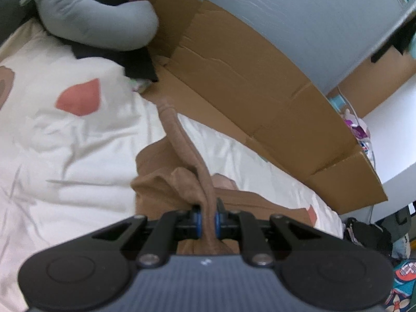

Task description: Fold clothes

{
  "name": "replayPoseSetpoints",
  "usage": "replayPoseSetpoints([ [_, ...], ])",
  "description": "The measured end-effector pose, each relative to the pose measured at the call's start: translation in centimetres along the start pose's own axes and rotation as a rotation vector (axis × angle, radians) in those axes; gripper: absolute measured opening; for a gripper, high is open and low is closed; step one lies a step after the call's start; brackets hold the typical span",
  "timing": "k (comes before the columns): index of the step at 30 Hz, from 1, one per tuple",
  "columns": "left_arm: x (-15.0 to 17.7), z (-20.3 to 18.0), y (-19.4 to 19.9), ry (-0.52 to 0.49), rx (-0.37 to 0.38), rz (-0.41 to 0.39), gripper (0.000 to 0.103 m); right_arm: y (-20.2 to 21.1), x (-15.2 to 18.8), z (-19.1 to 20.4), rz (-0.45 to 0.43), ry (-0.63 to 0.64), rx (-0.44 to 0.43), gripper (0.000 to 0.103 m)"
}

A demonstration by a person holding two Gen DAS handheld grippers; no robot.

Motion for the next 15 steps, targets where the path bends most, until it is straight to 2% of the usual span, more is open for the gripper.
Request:
replayPoseSetpoints([
  [10, 1.1, -5.1, -2.7, -0.032, 0.004, 0.000, 0.010, 3.3, 1.7, -5.5, -0.068, -0.176, 0.070, 0.003],
  [15, 1.8, -7.2, -4.1, -0.067, -0.012, 0.012, 0.010, 4.4, 2.8, -7.1, -0.083, -0.213, 0.081, 0.003],
])
Point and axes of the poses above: each gripper's, at about its wrist camera, not at the fingertips, and y roughly against the way its jaws point, z to its left, x to its underside, the point moved 10 cm from there along -y, roughly the way its jaws point, and after that the axes turned 2 degrees about x, right-handed, at the moved point
